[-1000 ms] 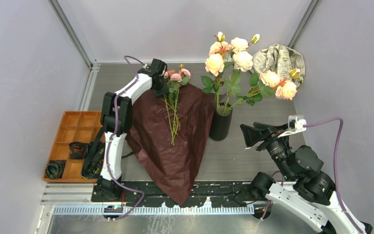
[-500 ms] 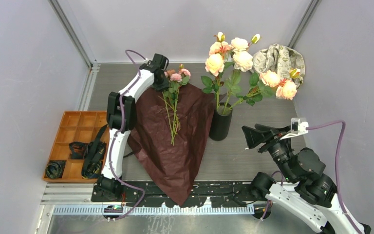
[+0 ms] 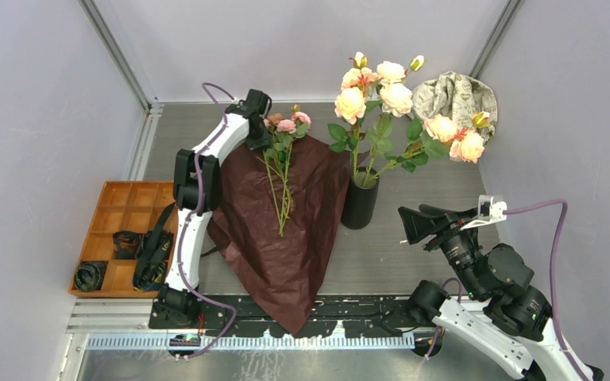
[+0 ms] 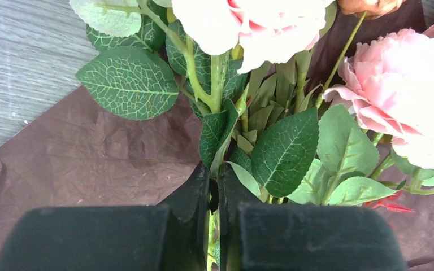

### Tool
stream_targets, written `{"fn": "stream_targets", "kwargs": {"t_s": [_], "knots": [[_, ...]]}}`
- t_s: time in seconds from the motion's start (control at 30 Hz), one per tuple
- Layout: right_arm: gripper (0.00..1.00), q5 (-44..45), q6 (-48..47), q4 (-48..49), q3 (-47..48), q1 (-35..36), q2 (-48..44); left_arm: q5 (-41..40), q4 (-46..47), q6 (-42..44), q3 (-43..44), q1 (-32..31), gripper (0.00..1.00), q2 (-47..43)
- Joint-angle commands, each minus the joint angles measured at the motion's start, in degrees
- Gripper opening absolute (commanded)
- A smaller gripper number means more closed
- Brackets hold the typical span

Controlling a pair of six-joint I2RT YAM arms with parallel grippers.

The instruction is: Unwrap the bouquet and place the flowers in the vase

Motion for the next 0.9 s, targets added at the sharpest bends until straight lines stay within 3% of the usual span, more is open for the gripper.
{"fn": "stream_targets", "kwargs": {"t_s": [0.0, 0.5, 0.7, 0.87], "knots": [[0.69, 0.95, 0.83, 1.16, 0.60, 0.20, -0.43, -2.44, -1.01, 0.64, -0.28, 0.63, 0.03, -2.89], [0.68, -0.40, 2.12, 2.05, -0.09, 0.20, -0.52, -13.70, 0.33, 6.55, -8.02, 0.54, 0.02, -33.11], [0.68, -1.30, 3.21, 2.14, -0.50, 0.19, -1.58, -10.69, 4.27, 8.22, -13.83, -0.11, 0.03, -44.92], [0.68, -1.62, 3.92, 1.79, -0.47, 0.12, -2.65, -3.01, 18.54, 10.86, -24.20, -3.30, 0.04, -56.09]]}}
